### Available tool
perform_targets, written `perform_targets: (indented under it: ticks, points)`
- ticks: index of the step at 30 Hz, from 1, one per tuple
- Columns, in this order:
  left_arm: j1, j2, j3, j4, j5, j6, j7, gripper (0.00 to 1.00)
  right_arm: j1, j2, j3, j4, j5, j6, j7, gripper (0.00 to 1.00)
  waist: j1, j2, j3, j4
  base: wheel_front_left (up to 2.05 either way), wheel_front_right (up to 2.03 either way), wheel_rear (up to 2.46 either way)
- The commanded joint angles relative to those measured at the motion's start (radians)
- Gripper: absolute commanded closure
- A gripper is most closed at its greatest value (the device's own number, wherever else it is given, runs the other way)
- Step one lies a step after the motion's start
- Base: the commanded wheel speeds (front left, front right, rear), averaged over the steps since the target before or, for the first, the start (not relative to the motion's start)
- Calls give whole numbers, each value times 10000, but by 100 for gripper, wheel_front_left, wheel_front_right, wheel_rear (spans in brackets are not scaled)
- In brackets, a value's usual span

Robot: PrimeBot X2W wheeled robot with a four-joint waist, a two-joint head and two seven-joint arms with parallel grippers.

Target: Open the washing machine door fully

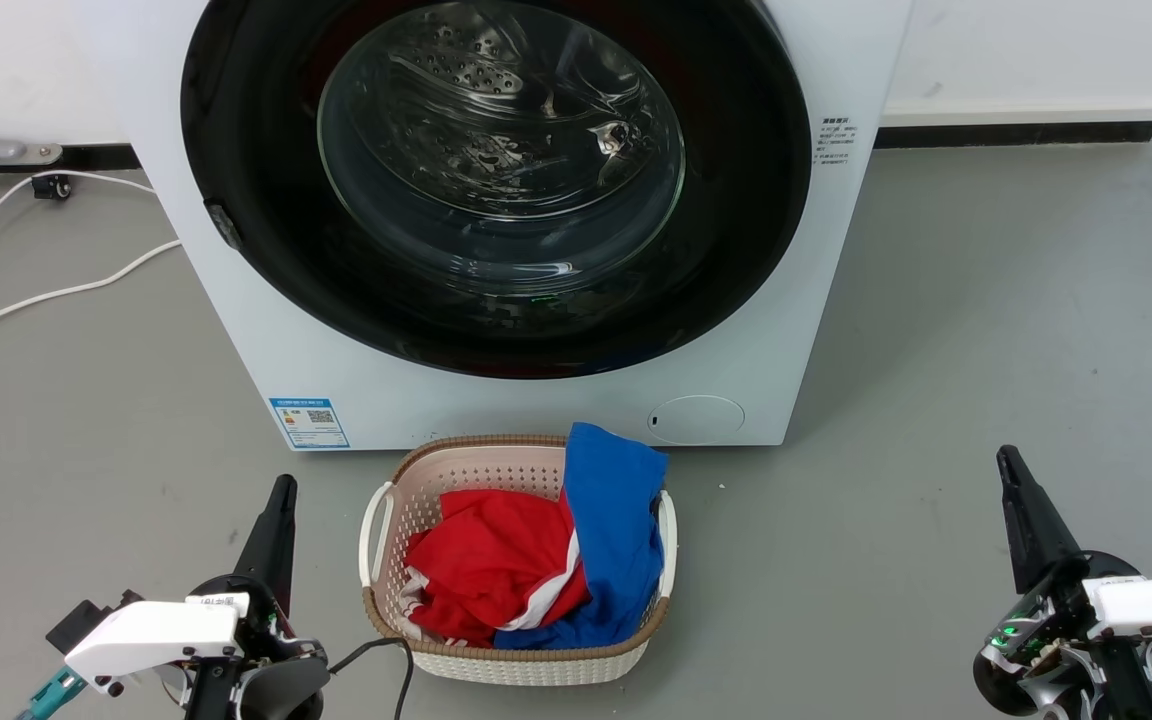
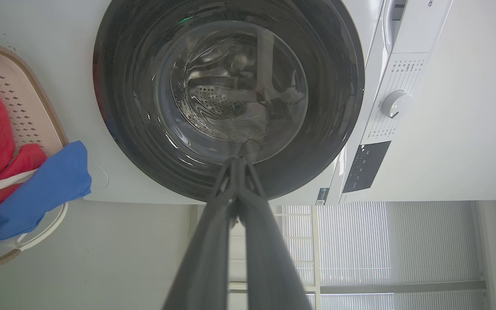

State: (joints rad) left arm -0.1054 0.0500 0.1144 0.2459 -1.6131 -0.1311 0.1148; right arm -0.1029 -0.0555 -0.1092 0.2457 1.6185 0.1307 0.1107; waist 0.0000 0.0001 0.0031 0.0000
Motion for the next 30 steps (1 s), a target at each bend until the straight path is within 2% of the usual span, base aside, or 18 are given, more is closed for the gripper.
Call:
perform_targets:
  ticks: [1,30]
  points:
    - [-82,-7,19,2,1,-29,21,100,-131,35,-13,11,-51,0,38,100,0,-1,0,0,0,0,0]
    - [-82,-7,18,1,1,-29,20,100,-133,44,-30,12,-72,0,39,100,0,-1,0,0,0,0,0]
